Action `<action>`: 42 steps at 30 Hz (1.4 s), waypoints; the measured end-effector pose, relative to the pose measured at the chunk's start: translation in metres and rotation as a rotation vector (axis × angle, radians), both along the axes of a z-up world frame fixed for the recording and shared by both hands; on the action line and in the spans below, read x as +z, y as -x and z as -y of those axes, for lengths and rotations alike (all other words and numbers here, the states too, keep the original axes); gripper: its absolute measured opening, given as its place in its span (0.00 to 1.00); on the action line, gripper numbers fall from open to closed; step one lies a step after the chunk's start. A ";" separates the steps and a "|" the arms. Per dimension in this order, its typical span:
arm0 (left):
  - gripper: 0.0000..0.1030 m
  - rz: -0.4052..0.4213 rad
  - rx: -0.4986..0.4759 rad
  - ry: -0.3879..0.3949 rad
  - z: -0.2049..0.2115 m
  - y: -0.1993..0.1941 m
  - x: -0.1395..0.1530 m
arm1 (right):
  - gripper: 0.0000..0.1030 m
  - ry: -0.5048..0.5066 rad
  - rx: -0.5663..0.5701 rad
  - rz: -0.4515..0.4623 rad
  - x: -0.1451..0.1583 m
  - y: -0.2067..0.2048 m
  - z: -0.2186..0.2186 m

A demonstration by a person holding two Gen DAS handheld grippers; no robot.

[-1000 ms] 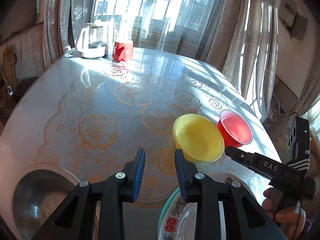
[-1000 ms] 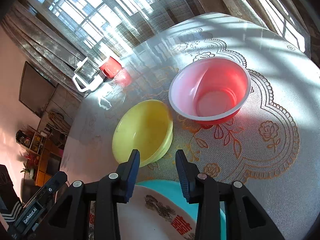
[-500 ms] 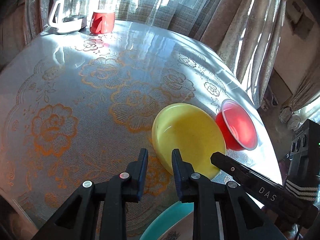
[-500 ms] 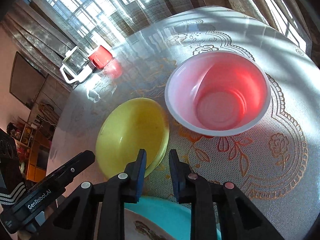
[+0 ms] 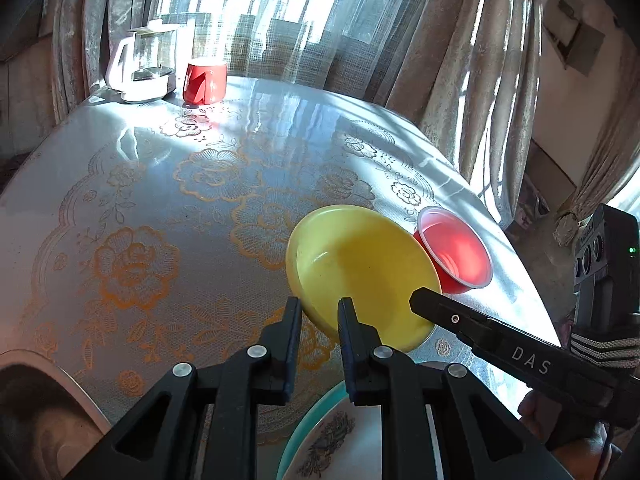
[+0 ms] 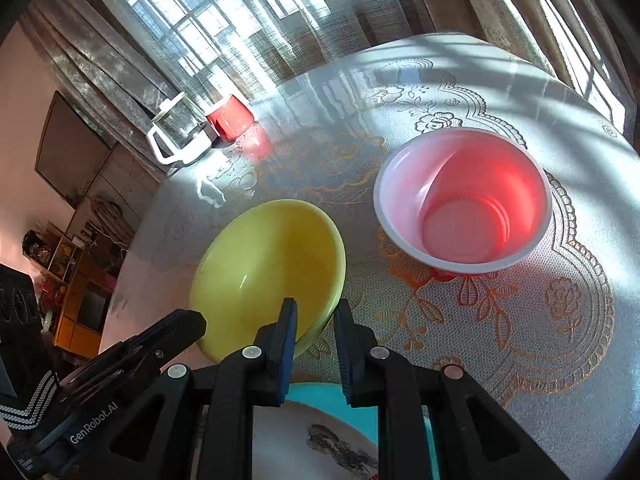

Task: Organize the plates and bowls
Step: 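Lift the yellow bowl with the left tool and carry it over the steel bowl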

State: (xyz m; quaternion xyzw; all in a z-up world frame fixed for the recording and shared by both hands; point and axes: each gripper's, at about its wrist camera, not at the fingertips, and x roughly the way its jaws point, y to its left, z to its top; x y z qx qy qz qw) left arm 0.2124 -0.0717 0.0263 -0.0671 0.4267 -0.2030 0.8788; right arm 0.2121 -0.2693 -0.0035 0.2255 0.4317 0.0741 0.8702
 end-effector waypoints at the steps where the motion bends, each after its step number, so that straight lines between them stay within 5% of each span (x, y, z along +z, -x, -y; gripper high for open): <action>1: 0.18 0.010 0.000 0.002 -0.003 0.004 0.002 | 0.18 -0.002 0.006 0.007 0.003 0.001 -0.002; 8: 0.18 0.113 0.006 0.017 -0.021 0.037 0.024 | 0.15 0.024 0.085 0.073 0.024 0.017 -0.034; 19: 0.19 -0.023 0.127 0.069 -0.060 0.013 0.009 | 0.16 0.050 0.042 0.016 0.008 0.015 -0.031; 25: 0.25 -0.040 0.107 0.075 -0.053 0.010 0.001 | 0.30 -0.012 -0.010 -0.011 0.003 0.012 -0.012; 34: 0.25 -0.127 0.058 0.068 -0.032 -0.008 -0.026 | 0.30 -0.019 0.020 -0.086 -0.019 -0.007 -0.017; 38: 0.20 -0.074 0.042 0.025 -0.022 -0.006 -0.025 | 0.22 0.040 0.039 -0.073 -0.021 -0.008 -0.026; 42: 0.16 -0.048 -0.002 0.079 -0.025 -0.002 -0.013 | 0.19 0.033 0.042 -0.048 -0.015 -0.005 -0.022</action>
